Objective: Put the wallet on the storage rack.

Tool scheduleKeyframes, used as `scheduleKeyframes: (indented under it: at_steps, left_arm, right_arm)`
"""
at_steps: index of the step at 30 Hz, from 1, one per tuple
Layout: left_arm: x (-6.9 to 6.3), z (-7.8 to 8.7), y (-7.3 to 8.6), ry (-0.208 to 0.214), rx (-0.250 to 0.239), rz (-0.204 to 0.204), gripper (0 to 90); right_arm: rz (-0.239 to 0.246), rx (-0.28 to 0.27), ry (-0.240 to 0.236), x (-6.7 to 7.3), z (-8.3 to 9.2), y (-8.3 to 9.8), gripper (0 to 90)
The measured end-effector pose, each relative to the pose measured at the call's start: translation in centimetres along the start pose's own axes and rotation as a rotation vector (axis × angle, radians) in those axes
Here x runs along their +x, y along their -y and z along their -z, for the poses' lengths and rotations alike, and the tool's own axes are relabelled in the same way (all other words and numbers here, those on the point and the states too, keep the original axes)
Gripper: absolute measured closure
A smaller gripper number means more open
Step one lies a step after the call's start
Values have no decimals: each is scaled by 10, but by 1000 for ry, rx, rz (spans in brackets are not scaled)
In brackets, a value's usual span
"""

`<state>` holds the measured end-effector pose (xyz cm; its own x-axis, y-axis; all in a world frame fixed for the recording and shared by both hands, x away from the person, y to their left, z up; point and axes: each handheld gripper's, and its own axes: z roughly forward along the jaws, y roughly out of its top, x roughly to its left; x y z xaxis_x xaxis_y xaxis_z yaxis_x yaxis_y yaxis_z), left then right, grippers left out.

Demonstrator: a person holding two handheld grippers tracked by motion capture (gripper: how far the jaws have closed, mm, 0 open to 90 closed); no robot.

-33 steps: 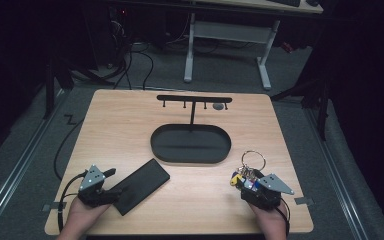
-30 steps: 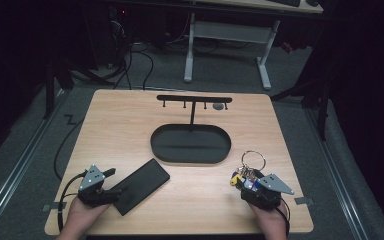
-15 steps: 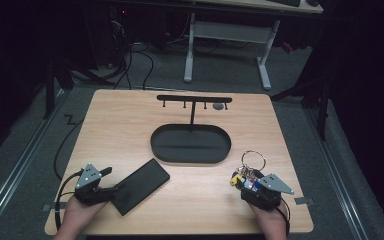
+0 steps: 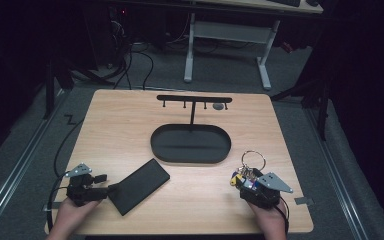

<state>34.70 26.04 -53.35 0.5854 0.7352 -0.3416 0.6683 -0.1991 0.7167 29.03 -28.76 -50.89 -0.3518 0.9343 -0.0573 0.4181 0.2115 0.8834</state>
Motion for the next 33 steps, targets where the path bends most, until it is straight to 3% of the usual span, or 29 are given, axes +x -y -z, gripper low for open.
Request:
scheduleKeyframes:
  at_steps: [6,11,12,15,17,21,33]
  left_arm:
    - [-2,0,1,17,3,4,270]
    - [-6,-2,2,26,13,-18,343]
    - [-6,-2,3,32,12,-18,394]
    - [-6,-2,3,76,15,-22,451]
    - [-6,-3,5,115,15,-4,544]
    - [-5,-3,6,134,20,21,584]
    - [-7,-1,9,137,0,5,688]
  right_arm:
    - [0,-2,1,1,-1,-1,271]
    - [0,-4,3,0,0,-1,271]
    - [-2,-4,3,0,0,-1,271]
    - [2,-5,2,0,0,-1,271]
    - [1,-4,2,0,0,0,271]
    - [0,-2,0,0,-1,-1,271]
    - [-3,-3,2,0,0,-1,271]
